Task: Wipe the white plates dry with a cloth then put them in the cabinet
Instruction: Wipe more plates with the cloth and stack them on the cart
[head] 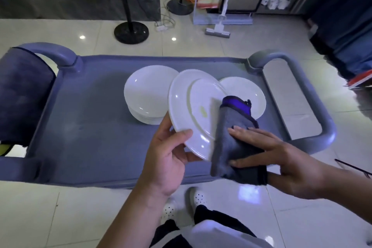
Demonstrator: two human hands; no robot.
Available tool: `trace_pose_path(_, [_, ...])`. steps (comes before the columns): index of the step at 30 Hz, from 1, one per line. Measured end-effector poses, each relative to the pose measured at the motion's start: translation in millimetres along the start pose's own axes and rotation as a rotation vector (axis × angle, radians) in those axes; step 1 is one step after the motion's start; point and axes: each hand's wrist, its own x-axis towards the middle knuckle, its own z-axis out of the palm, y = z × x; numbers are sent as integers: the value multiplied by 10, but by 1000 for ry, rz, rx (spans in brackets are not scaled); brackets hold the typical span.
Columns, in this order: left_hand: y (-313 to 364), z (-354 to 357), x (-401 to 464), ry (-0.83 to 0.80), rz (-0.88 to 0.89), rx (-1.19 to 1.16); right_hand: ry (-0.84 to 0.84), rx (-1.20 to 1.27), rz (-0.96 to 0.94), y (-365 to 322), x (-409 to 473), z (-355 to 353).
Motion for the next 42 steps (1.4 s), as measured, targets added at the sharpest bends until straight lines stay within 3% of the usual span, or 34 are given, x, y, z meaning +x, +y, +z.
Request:
trace_pose_path(4, [108, -276, -10, 7, 48, -51, 174, 230, 343, 134, -120, 197])
trace_pose_path(7, [229, -489, -34, -22, 67, -54, 595, 684, 786, 159, -59, 241])
trace_pose_path(9, [271, -588, -67, -50, 63, -14, 791, 777, 973, 52, 77, 175])
trace_pose_path(11, [265, -622, -98, -54, 40, -3, 847, 711, 870, -146, 282, 84])
trace_pose_path(13, [228, -614, -138, -48, -3, -18, 758, 478, 498, -480, 501, -34])
trace_pose_path(16, [189, -604, -215, -87, -48, -52, 352, -15, 19, -760, 762, -93])
trace_pose_path(18, [207, -648, -289, -112, -55, -59, 134, -115, -103, -784, 863, -14])
trace_pose_path(22, [312, -713, -437, -137, -72, -60, 28, 10, -115, -853, 1021, 7])
trace_pose_path(26, [389, -703, -572, -172, -24, -32, 67, 110, -42, -783, 1088, -103])
trace_pose_path(29, [469, -662, -723, -156, 31, -57, 161, 337, 114, -796, 1087, -164])
trace_pose_path(35, [658, -693, -828, -75, 226, -118, 403, 377, 257, -826, 1052, 205])
trace_pose_path(42, [613, -665, -818, -22, 297, -28, 654, 560, 443, -1230, 1088, 896])
